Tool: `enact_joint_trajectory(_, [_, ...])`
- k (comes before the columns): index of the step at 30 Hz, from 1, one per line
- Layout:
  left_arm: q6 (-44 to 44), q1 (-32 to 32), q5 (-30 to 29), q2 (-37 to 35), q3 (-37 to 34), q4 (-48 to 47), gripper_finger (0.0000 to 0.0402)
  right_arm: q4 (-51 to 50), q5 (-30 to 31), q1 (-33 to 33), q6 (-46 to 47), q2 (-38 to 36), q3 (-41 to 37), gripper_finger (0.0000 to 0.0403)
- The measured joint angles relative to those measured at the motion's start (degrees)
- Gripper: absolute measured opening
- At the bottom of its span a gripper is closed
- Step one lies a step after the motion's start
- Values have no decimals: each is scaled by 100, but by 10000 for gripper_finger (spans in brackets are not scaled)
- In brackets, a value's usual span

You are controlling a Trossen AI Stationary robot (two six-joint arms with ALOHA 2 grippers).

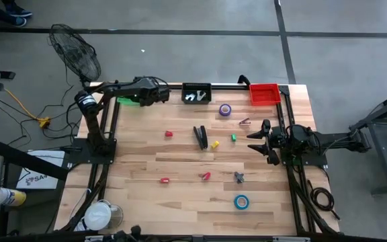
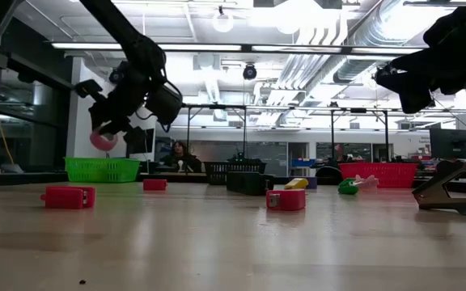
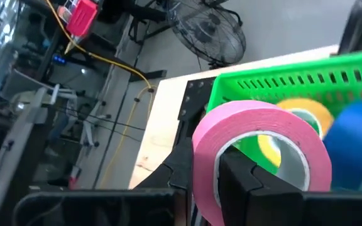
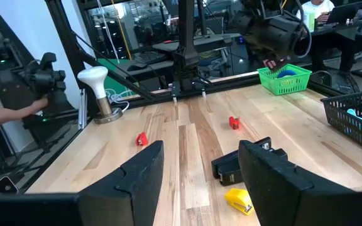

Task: Pick and place Stapler, Stapler remover, tape
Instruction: Put the pink tape in the green bin

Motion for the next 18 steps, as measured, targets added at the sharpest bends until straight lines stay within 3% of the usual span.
enact_joint_trajectory(18, [157,556,64,0,0,941,59,0,0,0,0,0,0,197])
